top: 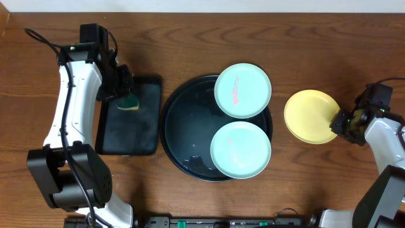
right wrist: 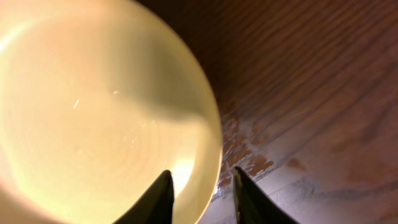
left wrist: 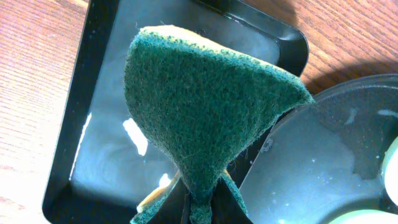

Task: Clean dirty plates on tray and stack at the side
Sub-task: 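Lower yellow plate onto table and open right gripper, then grasp rim of lower pale green plate with right gripper, drag it center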

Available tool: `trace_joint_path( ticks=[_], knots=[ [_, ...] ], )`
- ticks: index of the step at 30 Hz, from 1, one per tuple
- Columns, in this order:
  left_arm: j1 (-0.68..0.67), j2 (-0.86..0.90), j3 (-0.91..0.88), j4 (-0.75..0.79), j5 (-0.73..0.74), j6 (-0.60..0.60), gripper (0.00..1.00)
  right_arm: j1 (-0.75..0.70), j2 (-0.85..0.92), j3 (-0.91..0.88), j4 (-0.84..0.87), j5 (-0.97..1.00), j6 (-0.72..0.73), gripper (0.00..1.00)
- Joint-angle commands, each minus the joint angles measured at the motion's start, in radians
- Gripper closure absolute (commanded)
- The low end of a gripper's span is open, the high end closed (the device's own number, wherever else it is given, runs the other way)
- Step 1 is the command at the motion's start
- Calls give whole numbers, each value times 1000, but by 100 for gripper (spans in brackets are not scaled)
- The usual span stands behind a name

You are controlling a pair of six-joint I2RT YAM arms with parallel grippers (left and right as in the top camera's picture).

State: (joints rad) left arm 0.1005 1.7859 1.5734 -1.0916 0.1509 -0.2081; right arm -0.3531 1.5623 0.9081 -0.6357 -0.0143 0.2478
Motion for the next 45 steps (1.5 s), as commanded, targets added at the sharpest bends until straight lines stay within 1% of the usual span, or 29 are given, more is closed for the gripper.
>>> trace_joint_path(
  ticks=[1,4,7,10,15,18,22,26,29,33,37,41,45],
  knots=[
    [-16,-21,5,8,-2,32,92,-1,-3,48,-34,-106,-34,67],
    [-41,-21,5,16,-2,33,93,11,-3,126,-101,-204,-81,62],
    [-77,-21,5,29,-2,40,92,48,-3,209,-179,-268,-109,62],
    [-110,-21,5,39,-2,40,93,119,-3,262,-257,-309,-115,62],
    [-140,-21,5,42,-2,39,93,260,0,257,-379,-330,-115,63],
    [-140,-21,5,42,-2,39,93,359,0,206,-433,-329,-114,65],
    [-140,-21,5,42,-2,39,93,440,0,122,-412,-328,-95,66],
    [-140,-21,5,42,-2,39,93,495,0,36,-340,-327,-61,66],
    [-140,-21,5,42,-2,39,92,526,0,-6,-287,-328,-61,67],
    [-140,-21,5,43,-2,39,93,565,0,-26,-230,-327,-42,69],
    [-140,-21,5,42,-2,39,93,602,2,-27,-186,-325,-19,78],
    [-139,-21,5,42,-6,39,93,622,16,-33,-191,-304,-17,78],
    [-140,-21,5,42,-6,39,93,631,37,-37,-194,-304,-16,81]
  ],
)
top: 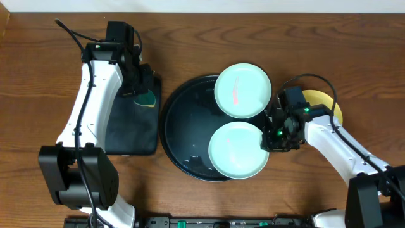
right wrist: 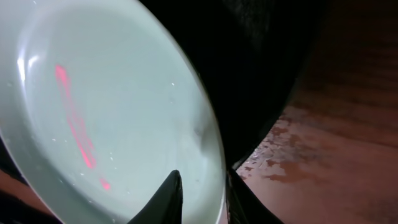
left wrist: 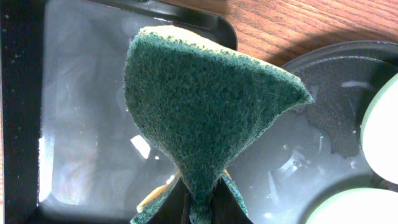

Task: Clean dirty plates on tray and stack at the side
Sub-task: 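Grasp rim of lower pale green plate with right gripper, drag it center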

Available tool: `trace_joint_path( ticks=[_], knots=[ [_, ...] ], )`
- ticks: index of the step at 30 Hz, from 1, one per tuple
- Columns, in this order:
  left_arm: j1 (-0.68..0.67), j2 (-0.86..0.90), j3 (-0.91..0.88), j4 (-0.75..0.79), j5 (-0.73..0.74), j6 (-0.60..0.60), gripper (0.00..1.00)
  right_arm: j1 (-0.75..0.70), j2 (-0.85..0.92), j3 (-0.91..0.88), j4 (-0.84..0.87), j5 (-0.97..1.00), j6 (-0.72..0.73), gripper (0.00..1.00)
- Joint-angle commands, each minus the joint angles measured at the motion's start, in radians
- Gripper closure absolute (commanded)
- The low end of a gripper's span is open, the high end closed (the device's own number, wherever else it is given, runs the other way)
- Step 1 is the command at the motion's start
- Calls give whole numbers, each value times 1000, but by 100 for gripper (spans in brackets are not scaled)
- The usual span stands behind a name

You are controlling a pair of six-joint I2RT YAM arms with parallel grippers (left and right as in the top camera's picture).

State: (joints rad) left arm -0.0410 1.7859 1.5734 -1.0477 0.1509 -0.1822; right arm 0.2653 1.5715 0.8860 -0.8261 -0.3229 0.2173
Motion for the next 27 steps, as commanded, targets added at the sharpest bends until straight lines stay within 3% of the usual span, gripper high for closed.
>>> trace_joint_path(
  ticks=[1,5,10,16,21,27],
  knots=[
    [2,-21,5,-2,-6,13,92,13,31,-15,-4,4,14,82],
    [2,-21,5,-1,-6,14,93,15,32,-15,2,-2,14,99],
    [2,-21,5,2,-6,13,92,52,31,-10,74,-56,27,99],
    [2,-21,5,10,-5,13,92,138,31,32,239,-47,242,99],
    [2,-21,5,10,-6,13,92,244,32,38,371,119,483,99],
    [2,-21,5,10,-6,13,92,355,32,38,417,292,580,99]
  ],
)
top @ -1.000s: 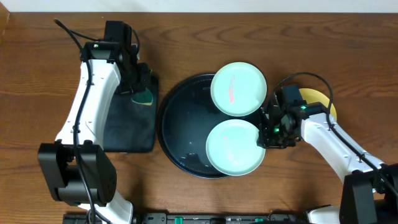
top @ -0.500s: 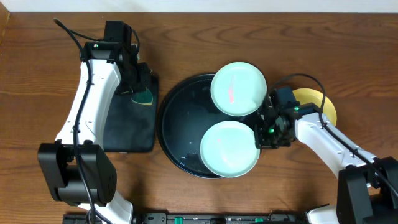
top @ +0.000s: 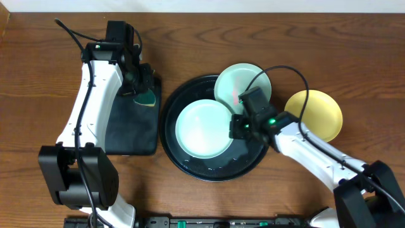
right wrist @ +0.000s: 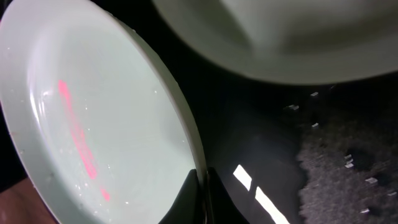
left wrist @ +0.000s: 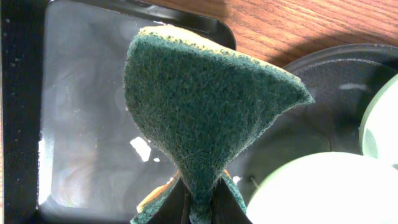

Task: Clean dirty plates on tray and stack at the side
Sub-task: 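Grasp rim of lower pale green plate with right gripper, drag it center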

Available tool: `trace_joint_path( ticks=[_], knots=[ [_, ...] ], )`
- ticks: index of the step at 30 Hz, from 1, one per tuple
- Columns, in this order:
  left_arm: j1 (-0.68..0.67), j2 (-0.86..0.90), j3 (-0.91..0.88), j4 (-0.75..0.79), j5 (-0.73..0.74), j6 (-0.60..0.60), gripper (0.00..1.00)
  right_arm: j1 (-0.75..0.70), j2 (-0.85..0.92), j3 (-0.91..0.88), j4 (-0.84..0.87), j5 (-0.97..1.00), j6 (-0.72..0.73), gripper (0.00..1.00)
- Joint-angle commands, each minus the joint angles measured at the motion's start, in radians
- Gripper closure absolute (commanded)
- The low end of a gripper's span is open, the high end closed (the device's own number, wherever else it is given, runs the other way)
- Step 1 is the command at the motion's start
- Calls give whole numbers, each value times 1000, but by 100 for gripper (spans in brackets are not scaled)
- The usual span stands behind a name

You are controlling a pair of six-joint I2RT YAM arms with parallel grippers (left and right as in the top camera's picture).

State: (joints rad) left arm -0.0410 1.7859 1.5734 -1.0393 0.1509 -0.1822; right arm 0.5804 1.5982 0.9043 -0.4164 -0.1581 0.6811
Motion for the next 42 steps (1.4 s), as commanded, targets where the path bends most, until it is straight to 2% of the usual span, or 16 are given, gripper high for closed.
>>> trace_joint_path(
  ticks=[1,7,9,11,18,22,25,32,36,42],
  knots=[
    [2,-21,5,2,-6,13,93,50,6,19,7,148,129,99],
    [2,-21,5,5,-5,13,93,84,67,19,79,187,138,99],
    [2,-21,5,5,-5,13,93,84,106,29,110,167,137,93],
    [2,-21,5,5,-5,13,93,79,146,60,112,134,116,93],
    [2,-21,5,4,-5,13,93,81,257,230,-30,121,-15,76],
    [0,-21,4,-2,-2,0,92,79,265,256,-56,123,-45,74],
    [-10,-21,1,-8,-2,1,93,79,265,256,-76,123,-51,75],
    [-69,-20,-9,-16,-2,-24,92,79,275,255,-94,97,-54,92],
    [-105,-18,-27,-16,-2,-60,92,74,302,255,-85,81,-50,97],
    [-127,4,-34,-5,-2,-89,93,46,319,255,-80,24,-51,98]
  ],
)
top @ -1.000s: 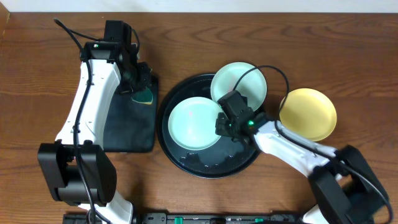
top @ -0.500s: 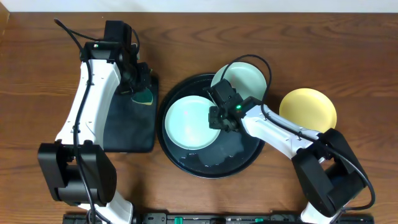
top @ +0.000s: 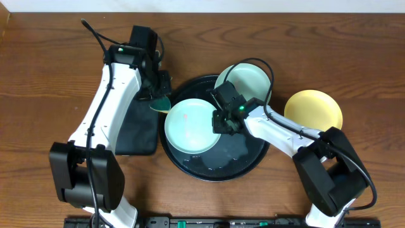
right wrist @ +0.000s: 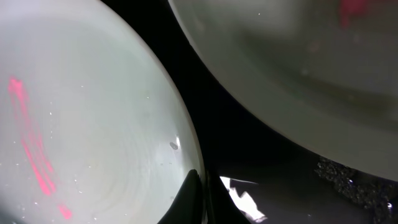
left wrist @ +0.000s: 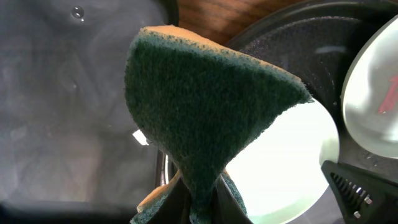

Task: Clean dirty plates on tray and stack at the side
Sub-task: 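Grasp rim of lower pale green plate with right gripper, drag it center, then bring sponge in left gripper onto pale green plate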

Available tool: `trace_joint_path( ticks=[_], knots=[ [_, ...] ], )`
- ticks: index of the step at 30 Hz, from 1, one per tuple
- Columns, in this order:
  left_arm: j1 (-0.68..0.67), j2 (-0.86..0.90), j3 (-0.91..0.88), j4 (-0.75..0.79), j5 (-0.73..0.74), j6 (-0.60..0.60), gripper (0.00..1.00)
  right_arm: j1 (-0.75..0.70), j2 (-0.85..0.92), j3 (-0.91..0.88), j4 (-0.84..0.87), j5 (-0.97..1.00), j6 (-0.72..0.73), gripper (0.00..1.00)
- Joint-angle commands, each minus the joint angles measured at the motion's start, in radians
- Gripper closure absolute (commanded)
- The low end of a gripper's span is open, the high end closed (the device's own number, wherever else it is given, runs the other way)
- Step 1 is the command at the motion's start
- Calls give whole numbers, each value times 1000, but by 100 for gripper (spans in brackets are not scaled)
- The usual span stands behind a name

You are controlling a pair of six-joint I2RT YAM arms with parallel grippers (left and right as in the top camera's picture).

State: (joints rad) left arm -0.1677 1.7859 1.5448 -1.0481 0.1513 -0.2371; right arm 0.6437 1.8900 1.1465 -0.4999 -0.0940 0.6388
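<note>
A mint plate [top: 190,125] with a red smear [right wrist: 28,134] sits at the left of the round black tray [top: 253,158]. My right gripper [top: 221,120] is shut on its right rim [right wrist: 200,193]. A second smeared mint plate [top: 250,82] leans on the tray's back right rim [right wrist: 298,74]. A yellow plate [top: 313,116] lies on the table to the right. My left gripper [left wrist: 200,199] is shut on a green sponge [left wrist: 205,106], hanging over the tray's left rim just beside the held plate [left wrist: 286,155].
A rectangular black tray [top: 136,126] holding water [left wrist: 74,93] lies left of the round tray, under my left arm. My right arm reaches across the round tray from the right, with its cable looping over the back plate.
My left gripper with the sponge has moved right, from over the rectangular tray's back corner to the round tray's left rim. The held mint plate and my right gripper have shifted slightly left.
At first my right gripper was at the yellow plate's rim on the right, with both mint plates at the tray's right. Then it was at the front mint plate's rim. Then that plate was at the tray's left, gripped; the sponge has now come beside it.
</note>
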Motion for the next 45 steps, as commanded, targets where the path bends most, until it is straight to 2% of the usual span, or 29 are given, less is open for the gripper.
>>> trace_joint_path(
  ticks=[1,9,18,29,31,34,37,42,45],
  knots=[
    [0,5,-6,6,-2,-39,93,-18,27,13,6,-40,-8,98],
    [-2,6,-6,9,-2,-60,93,-16,28,13,10,-39,-8,99],
    [-40,7,-80,15,-2,-170,93,-26,29,13,1,-38,23,99],
    [-183,7,-268,167,-6,-302,93,-28,29,13,2,-39,23,99],
    [-204,7,-298,200,-29,-333,93,-28,29,13,1,-38,23,99],
    [-225,7,-359,244,-121,-441,93,-28,29,13,1,-39,22,99],
    [-227,7,-413,302,-118,-474,92,-28,29,13,-1,-38,22,99],
    [-227,7,-466,354,-67,-470,92,-28,29,13,0,-38,23,99],
    [-230,7,-466,371,82,-359,93,-28,29,13,-1,-38,22,99]
  ],
)
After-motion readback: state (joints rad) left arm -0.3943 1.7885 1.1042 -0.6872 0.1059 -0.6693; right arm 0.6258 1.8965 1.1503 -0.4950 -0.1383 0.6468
